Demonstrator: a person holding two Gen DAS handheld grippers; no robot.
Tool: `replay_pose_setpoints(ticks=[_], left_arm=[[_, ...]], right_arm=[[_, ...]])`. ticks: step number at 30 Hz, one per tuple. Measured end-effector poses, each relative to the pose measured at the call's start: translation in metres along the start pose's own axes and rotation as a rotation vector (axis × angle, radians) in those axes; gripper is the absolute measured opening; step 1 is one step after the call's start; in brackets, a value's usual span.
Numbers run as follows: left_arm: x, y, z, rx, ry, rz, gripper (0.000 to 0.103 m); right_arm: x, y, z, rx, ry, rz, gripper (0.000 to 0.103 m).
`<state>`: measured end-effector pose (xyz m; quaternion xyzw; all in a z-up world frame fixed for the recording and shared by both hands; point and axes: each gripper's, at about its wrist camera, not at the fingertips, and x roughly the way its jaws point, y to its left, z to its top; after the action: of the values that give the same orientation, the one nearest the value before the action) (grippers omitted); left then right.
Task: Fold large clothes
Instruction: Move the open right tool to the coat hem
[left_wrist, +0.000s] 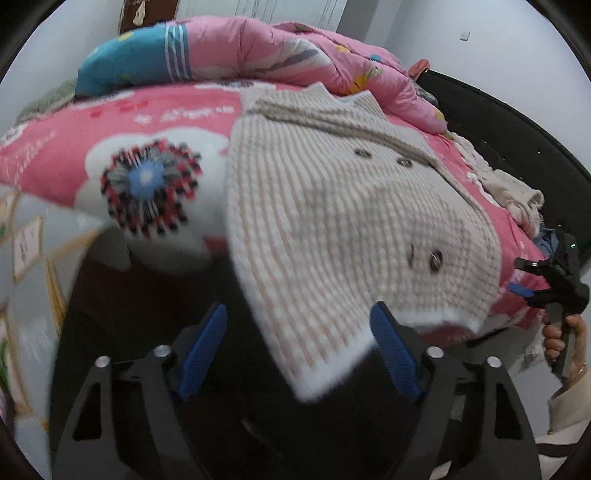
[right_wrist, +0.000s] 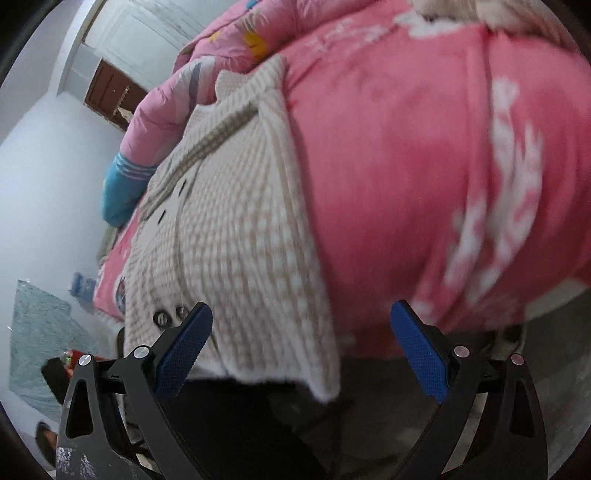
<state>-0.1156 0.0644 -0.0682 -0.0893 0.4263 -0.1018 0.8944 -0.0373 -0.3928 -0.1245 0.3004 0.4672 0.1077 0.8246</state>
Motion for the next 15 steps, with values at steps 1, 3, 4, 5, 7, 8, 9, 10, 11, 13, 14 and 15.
replay_pose_setpoints(ticks=[1,3,4,5,7,8,9,10,11,13,14,15], left_arm=[[0.001,-0.001,-0.005,-0.013,0.006,-0.012,0.070],[0.005,0.000,-0.011,-0.037,0.012,-0.031,0.067],[0.007,0.000,-0.012,-0.050,0.017,-0.046,0.063],[0.008,0.002,-0.014,-0.057,0.020,-0.054,0.061],[0.013,0.004,-0.015,-0.071,0.035,-0.058,0.060],[0.017,0.006,-0.016,-0.081,0.044,-0.055,0.060],[0.020,0.009,-0.016,-0.094,0.053,-0.059,0.060],[0.022,0.012,-0.016,-0.106,0.060,-0.063,0.060],[0.026,0.016,-0.016,-0.124,0.069,-0.067,0.059],[0.028,0.020,-0.015,-0.134,0.072,-0.075,0.059],[0.028,0.020,-0.015,-0.134,0.070,-0.072,0.059],[0.029,0.019,-0.014,-0.131,0.069,-0.070,0.059]], right_arm=[[0.003,-0.001,-0.003,0.007,0.008,0.008,0.094],[0.009,-0.004,-0.007,0.022,0.023,0.015,0.094],[0.011,-0.005,-0.008,0.028,0.030,0.018,0.093],[0.014,-0.007,-0.008,0.035,0.038,0.019,0.093],[0.017,-0.008,-0.007,0.041,0.047,0.015,0.092],[0.018,-0.007,-0.006,0.041,0.048,0.015,0.092],[0.018,-0.007,-0.006,0.040,0.051,0.015,0.092],[0.019,-0.007,-0.007,0.038,0.054,0.015,0.092],[0.019,-0.007,-0.009,0.037,0.059,0.016,0.092],[0.021,-0.008,-0.012,0.036,0.067,0.014,0.092],[0.021,-0.009,-0.012,0.036,0.070,0.014,0.092],[0.023,-0.009,-0.013,0.038,0.077,0.018,0.092]])
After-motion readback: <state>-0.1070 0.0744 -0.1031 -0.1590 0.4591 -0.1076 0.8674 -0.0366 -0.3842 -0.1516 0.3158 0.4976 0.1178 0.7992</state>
